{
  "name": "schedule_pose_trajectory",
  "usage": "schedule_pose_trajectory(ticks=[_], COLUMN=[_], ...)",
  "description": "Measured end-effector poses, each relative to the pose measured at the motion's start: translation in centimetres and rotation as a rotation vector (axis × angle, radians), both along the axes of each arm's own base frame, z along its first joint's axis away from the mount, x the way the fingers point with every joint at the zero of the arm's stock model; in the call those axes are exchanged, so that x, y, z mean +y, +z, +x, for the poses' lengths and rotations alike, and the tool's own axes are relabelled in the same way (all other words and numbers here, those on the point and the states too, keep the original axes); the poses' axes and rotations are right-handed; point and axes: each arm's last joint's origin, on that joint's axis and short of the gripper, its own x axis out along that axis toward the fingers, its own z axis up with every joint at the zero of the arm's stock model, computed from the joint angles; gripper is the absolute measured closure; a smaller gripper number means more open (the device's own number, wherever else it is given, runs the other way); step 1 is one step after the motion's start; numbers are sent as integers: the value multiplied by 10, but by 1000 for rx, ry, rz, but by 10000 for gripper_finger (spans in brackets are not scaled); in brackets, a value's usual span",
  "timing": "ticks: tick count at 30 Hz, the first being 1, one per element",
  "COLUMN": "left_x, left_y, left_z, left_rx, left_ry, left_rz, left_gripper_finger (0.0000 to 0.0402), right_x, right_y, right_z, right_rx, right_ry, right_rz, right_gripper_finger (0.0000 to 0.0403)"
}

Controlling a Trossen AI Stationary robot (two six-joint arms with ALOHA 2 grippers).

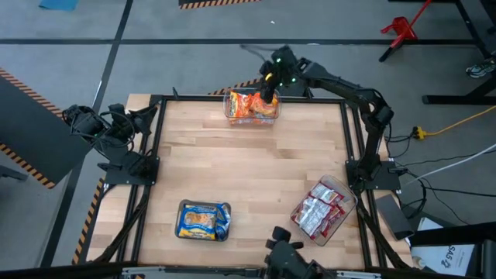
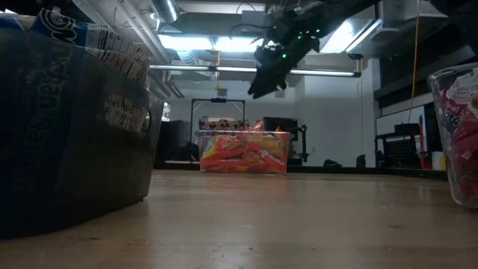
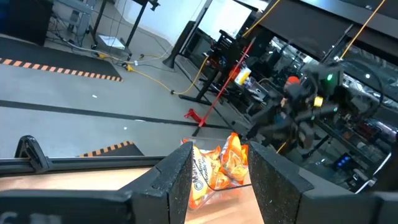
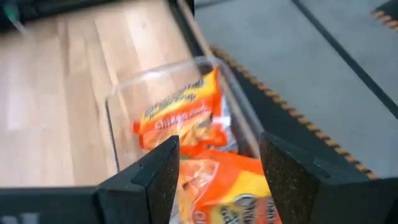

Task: Sort Maruchan noodles
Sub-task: Put the orange noodle pack into the top transparent bin, then return to Home Position

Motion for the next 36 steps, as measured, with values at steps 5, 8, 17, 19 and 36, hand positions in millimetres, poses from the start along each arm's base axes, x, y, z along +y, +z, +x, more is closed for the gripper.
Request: schedule_pose_trajectory(ticks=[5,8,17,19,36], left_x=[0,0,0,0,-2], left_y=[0,0,0,0,3], left_z=[0,0,0,0,3], left_rx=[0,2,7,8,-156], left_ry=[1,0,0,0,12], left_rz=[1,1,6,6,-117], left_gripper_finger=[255,255,255,255,255], right_x=[10,7,1,1,10], right_y=[-27,-45,-88,-91,35], right_z=[20,25,33,33,31], right_rx=[116,183,295,290,86], right_ry=[-35,-129,-158,-135,68], right_rz=[-7,-2,98,121,99], right_gripper_finger=[196,196,196,196,196])
